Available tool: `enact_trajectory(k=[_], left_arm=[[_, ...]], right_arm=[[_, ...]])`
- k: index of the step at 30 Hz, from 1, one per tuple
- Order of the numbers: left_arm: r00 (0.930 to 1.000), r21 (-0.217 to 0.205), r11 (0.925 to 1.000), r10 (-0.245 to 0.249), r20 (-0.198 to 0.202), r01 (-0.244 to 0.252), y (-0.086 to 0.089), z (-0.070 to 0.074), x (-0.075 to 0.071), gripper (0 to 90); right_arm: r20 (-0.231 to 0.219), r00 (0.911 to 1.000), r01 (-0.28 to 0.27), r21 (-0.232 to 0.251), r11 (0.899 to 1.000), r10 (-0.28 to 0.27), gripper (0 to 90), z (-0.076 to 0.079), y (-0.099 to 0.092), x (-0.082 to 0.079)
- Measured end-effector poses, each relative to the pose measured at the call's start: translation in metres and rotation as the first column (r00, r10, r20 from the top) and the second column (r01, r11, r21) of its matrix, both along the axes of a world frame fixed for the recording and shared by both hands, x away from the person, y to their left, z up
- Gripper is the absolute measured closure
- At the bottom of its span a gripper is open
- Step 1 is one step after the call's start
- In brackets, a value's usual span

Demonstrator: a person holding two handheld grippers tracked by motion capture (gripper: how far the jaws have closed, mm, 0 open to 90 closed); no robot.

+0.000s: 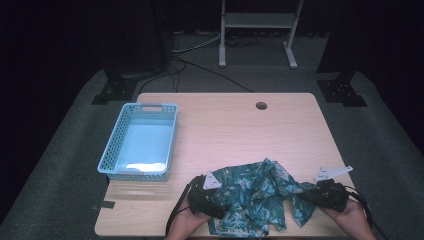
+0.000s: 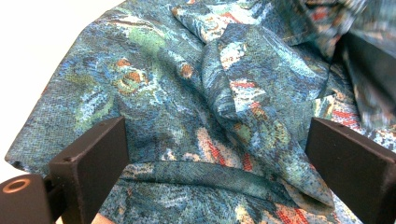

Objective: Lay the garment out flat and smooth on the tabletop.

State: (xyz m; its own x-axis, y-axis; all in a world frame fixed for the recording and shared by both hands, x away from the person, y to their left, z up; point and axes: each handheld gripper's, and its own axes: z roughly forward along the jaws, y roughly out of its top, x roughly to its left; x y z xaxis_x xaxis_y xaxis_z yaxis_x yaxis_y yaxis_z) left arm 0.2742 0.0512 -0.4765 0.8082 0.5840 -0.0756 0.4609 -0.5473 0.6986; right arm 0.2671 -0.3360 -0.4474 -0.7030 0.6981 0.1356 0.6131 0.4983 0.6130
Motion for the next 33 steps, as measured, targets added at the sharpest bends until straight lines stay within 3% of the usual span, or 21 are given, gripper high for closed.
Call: enact_trajectory(k=[8, 11, 13, 17, 19, 22, 33], left_arm=[[1.0, 0.007, 1.0, 0.0, 0.007, 0.0, 0.0, -0.001, 0.0, 6.0], [1.0, 0.007, 1.0, 0.0, 0.008, 0.0, 0.0, -0.001, 0.0, 6.0], [1.0, 0.009, 1.0, 0.0, 0.008, 0.0, 0.0, -0.001, 0.0, 5.9], [1.0, 0.007, 1.0, 0.0, 0.005, 0.0, 0.0, 0.002, 0.0, 5.9], [1.0, -0.001, 1.0, 0.004, 0.005, -0.004, 0.0, 0.004, -0.001, 5.9], [0.9999, -0.003, 1.0, 0.002, 0.011, -0.002, -0.001, 0.008, -0.001, 5.9], [0.9979, 0.019, 0.9982, -0.058, 0.031, 0.057, -0.019, 0.018, -0.004, 9.3]], right_arm=[[-0.004, 0.9981, 0.062, -0.015, 0.998, -0.062, 78.4, -0.005, -0.031, -0.003], [-0.007, 0.9984, 0.057, -0.036, 0.998, -0.057, 75.2, -0.01, -0.035, -0.005], [-0.01, 0.9994, 0.034, -0.038, 0.999, -0.034, 69.4, -0.013, -0.034, -0.008], [-0.009, 0.9999, -0.007, -0.057, 0.998, 0.007, 43.7, -0.014, -0.026, -0.013], [0.008, 0.9995, -0.028, -0.087, 0.996, 0.029, 36.7, -0.012, -0.021, -0.017], [0.048, 0.9968, -0.058, -0.118, 0.991, 0.064, 33.5, -0.006, -0.013, -0.023], [0.128, 0.9858, -0.096, -0.098, 0.991, 0.108, 29.0, 0.012, 0.006, -0.017]])
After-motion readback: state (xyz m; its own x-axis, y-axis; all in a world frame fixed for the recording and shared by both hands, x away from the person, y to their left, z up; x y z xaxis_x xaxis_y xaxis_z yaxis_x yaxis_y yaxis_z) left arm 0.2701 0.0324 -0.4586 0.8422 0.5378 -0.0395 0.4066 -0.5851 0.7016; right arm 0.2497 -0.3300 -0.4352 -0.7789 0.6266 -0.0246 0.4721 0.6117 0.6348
